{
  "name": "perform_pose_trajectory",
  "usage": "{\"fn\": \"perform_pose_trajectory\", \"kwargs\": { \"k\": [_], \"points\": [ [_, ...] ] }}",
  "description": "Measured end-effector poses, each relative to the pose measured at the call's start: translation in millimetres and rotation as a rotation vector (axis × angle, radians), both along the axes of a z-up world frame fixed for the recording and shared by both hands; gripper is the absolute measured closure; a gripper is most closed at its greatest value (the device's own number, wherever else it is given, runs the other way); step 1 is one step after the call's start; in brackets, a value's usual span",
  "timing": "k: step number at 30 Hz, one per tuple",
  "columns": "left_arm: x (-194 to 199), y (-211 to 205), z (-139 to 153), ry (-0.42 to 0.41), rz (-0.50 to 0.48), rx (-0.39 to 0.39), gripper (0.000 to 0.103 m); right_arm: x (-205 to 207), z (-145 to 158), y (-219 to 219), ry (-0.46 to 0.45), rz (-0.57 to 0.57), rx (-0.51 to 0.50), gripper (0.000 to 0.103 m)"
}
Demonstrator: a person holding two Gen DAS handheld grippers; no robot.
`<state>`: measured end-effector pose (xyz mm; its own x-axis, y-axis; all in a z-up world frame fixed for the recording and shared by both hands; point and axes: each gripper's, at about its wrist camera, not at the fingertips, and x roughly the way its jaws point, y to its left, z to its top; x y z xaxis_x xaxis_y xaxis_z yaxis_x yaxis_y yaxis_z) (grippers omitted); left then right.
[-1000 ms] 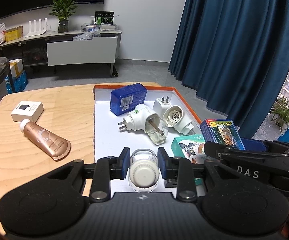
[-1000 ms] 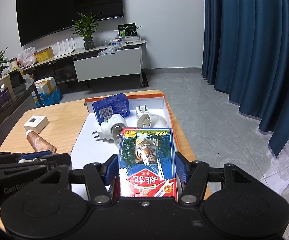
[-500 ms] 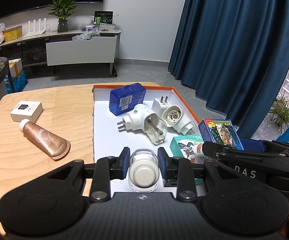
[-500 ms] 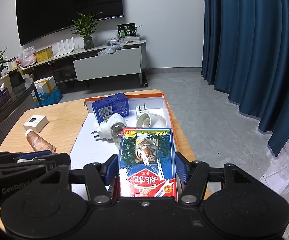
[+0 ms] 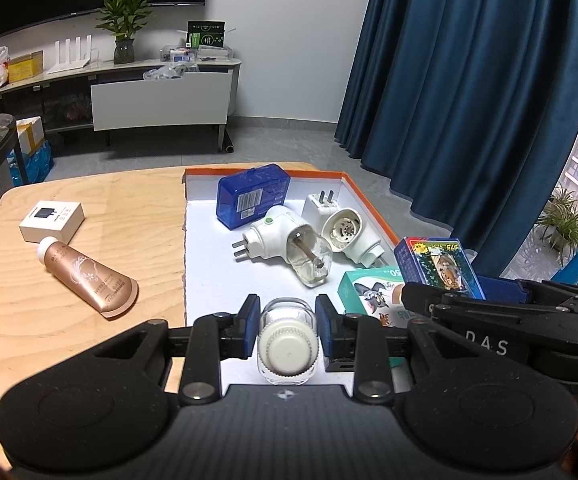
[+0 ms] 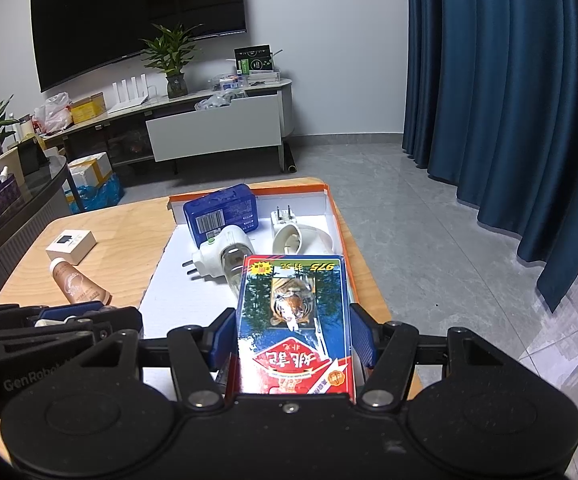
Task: Organize rigid objects
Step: 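Hold red card box over the white box with right tool while left holds diffuser bottle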
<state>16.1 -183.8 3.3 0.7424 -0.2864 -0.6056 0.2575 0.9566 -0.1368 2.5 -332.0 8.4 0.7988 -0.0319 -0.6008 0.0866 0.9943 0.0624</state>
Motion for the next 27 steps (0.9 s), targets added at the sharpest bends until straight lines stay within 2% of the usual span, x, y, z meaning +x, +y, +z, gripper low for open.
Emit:
{"fn": "perform_pose_trajectory", "kwargs": {
  "k": [27],
  "points": [
    [0.4,-0.8,-2.1,0.007,0.001,-0.005,0.072,1.7,-6.4,1.3,0.017,-0.002,-0.001,0.032]
  ]
}}
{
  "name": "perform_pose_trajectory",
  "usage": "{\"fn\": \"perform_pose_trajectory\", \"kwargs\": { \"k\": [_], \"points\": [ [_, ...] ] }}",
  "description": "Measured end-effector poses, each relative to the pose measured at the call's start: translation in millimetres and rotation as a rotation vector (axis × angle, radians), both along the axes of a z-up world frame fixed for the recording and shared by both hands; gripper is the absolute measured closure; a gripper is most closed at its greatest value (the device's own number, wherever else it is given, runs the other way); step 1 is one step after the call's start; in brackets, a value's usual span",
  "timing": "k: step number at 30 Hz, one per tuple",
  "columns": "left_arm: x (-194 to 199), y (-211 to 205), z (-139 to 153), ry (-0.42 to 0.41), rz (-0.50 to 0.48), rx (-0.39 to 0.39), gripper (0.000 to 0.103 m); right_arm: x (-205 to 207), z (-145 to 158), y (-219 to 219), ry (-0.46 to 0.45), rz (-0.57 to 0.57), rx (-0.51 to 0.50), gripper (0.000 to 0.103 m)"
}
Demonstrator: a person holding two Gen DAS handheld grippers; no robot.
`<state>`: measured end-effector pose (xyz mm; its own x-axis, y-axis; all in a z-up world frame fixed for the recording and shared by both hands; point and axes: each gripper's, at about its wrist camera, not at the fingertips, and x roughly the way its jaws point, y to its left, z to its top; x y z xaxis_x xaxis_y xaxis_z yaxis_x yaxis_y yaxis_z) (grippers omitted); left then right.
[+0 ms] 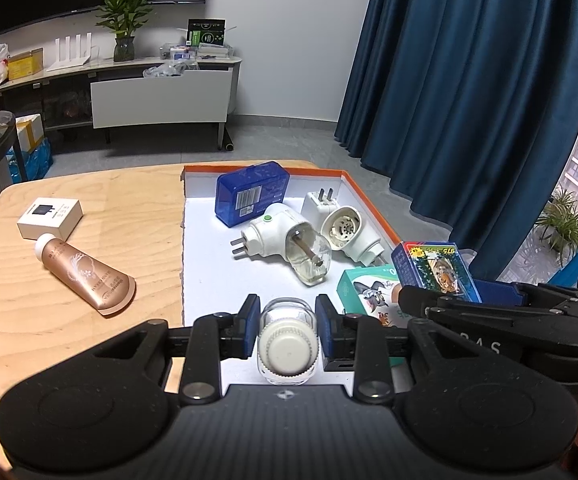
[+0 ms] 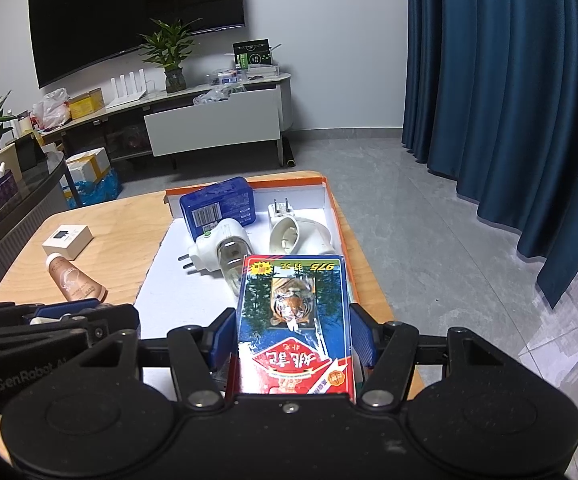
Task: Organize rigid objects
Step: 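Hold red card box over the white box with right tool while left holds diffuser bottle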
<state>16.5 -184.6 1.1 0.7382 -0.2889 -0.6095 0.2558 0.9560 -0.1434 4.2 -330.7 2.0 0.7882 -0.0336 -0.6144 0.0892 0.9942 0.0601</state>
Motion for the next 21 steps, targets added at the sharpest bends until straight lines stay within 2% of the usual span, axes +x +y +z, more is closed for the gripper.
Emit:
{"fn": "perform_pose_trajectory", "kwargs": {
  "k": [21],
  "points": [
    [1.9,-1.0,-2.1,0.013,-0.004,-0.003,0.072,0.9,-1.0,0.0,0.002,0.000,0.000,0.032]
  ]
}}
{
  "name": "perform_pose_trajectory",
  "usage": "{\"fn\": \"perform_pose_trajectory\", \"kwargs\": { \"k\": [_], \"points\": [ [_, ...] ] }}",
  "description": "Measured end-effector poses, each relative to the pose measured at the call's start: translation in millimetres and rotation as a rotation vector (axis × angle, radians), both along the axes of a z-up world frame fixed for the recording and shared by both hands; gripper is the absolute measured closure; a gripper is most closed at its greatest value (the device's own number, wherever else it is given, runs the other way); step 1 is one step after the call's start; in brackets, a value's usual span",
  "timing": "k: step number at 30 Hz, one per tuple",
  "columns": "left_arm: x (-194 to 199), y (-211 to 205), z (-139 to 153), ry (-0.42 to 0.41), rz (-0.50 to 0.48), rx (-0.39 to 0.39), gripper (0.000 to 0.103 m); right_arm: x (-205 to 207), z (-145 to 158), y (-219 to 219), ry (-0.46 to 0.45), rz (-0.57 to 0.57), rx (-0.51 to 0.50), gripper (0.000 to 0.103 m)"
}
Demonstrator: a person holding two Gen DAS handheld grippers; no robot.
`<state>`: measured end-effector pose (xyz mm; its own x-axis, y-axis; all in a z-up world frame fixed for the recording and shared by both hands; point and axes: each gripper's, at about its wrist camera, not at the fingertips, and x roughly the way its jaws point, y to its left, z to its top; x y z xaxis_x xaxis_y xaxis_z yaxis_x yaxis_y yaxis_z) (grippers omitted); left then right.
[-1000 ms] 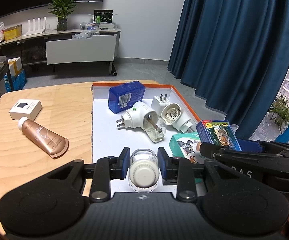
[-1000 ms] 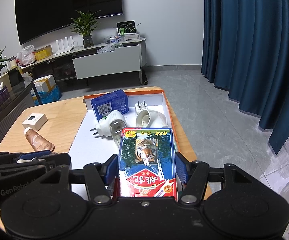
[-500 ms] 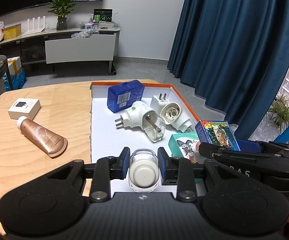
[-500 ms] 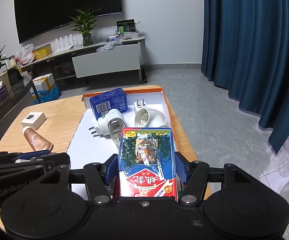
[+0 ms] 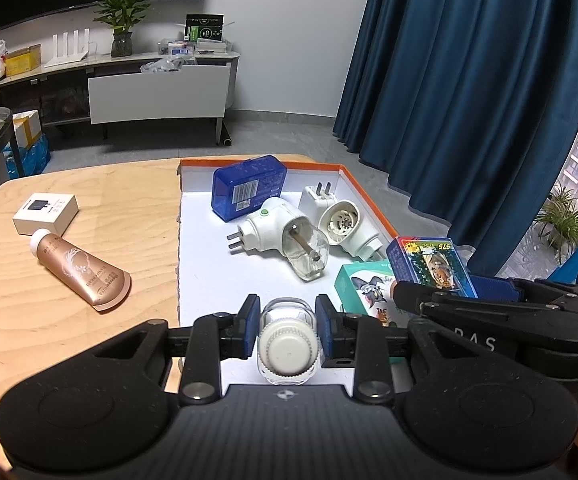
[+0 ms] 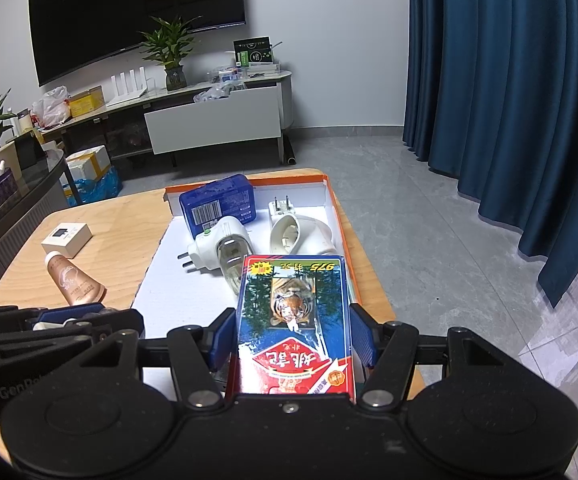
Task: Organize rigid objects
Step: 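Hold red card box over the white box with right tool while left holds diffuser bottle, then lower red card box into the box with right tool while left releases diffuser bottle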
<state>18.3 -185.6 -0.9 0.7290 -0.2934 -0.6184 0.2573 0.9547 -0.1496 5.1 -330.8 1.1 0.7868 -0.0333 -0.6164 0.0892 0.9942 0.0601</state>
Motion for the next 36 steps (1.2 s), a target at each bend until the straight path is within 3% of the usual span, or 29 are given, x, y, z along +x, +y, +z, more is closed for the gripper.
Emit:
{"fn": "perform_pose_trajectory", "kwargs": {
  "k": [14,26,27,35,36],
  "points": [
    [11.1,2.0,-3.2,0.015,0.010,-0.008,0.072,20.0,-6.4,-5.2,0.021,0.020,-0.011,0.032],
    [18.0,-2.8,-8.8,0.041,-0.010,-0.008,0.072,60.1,-10.7,-11.3,0.029,0.028,-0.006,0.028],
    [18.5,-3.0,-9.6,0.042,-0.012,-0.005,0.072,60.6,-10.2,-12.1,0.024,0.022,-0.004,0.023],
    [21.1,-5.7,-13.9,0.076,-0.043,-0.019,0.071,54.4,-3.3,-19.2,-0.001,-0.043,-0.008,0.023],
    [20.9,-6.2,-13.6,0.077,-0.050,-0.023,0.067,52.9,-1.1,-19.6,-0.009,-0.052,-0.006,0.023]
  ]
}}
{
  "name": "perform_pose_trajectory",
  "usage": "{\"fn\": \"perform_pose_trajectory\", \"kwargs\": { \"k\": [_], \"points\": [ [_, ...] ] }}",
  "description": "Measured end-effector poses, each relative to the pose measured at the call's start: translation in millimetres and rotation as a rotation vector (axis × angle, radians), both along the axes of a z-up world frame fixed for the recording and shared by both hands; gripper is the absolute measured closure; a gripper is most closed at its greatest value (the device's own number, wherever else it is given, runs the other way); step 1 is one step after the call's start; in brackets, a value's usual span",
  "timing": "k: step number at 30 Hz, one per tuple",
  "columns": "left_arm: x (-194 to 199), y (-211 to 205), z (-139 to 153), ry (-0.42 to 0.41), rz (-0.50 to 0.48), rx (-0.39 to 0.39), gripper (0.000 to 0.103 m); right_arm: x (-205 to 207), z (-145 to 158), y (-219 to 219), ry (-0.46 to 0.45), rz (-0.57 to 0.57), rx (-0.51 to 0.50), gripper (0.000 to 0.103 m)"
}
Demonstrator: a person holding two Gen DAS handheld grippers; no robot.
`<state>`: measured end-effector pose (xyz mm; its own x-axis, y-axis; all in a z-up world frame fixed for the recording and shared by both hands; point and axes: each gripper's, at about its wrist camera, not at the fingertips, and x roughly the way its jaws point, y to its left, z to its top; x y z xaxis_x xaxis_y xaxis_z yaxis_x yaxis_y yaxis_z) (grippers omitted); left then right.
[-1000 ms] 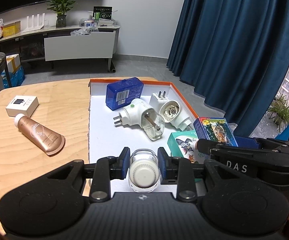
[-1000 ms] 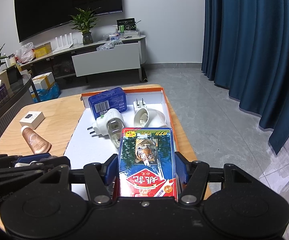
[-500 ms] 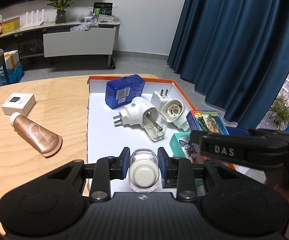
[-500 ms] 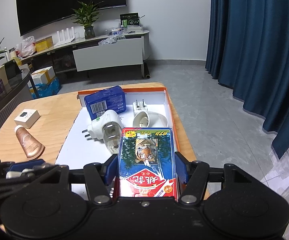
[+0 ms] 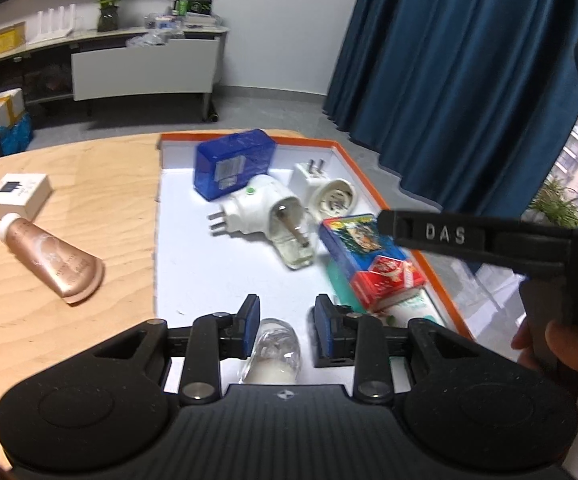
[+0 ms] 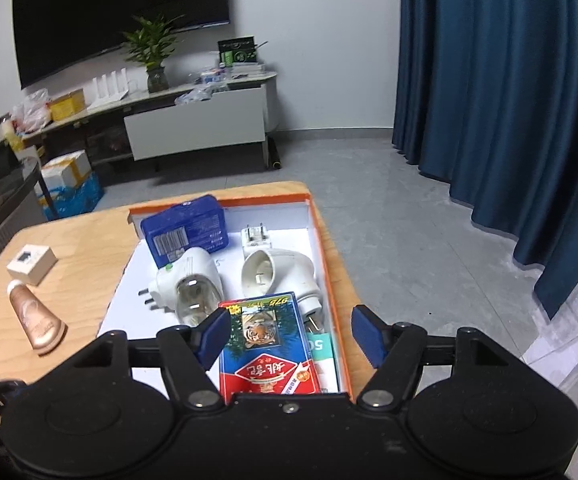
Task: Organize rigid objects
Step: 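Lower red card box into the box with right tool while left releases diffuser bottle, then move both tools from the box toward the copper bottle and white charger box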
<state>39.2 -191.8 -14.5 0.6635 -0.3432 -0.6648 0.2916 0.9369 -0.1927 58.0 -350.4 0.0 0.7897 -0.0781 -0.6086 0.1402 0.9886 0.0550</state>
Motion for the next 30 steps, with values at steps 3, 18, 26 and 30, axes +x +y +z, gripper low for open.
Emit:
{"fn": "perform_pose_trajectory", "kwargs": {
  "k": [3,18,26,30],
  "points": [
    [-2.4,-1.8,0.0,-0.001,-0.016,0.007,0.063,-2.7,5.8,0.5,-0.014,0.001,0.000,0.022],
    [-5.7,66.1,16.3,-0.035,0.134,-0.002,0.032,-10.2,20.7,43.7,-0.027,0.116,-0.022,0.017],
    [-1.0,126.7,19.6,-0.035,0.266,0.030,0.027,-0.1,11.6,99.1,0.023,0.299,0.005,0.017],
    [2.4,157.2,19.9,-0.035,0.336,0.040,0.023,7.3,3.2,133.5,0.063,0.409,0.014,0.017]
  ]
}}
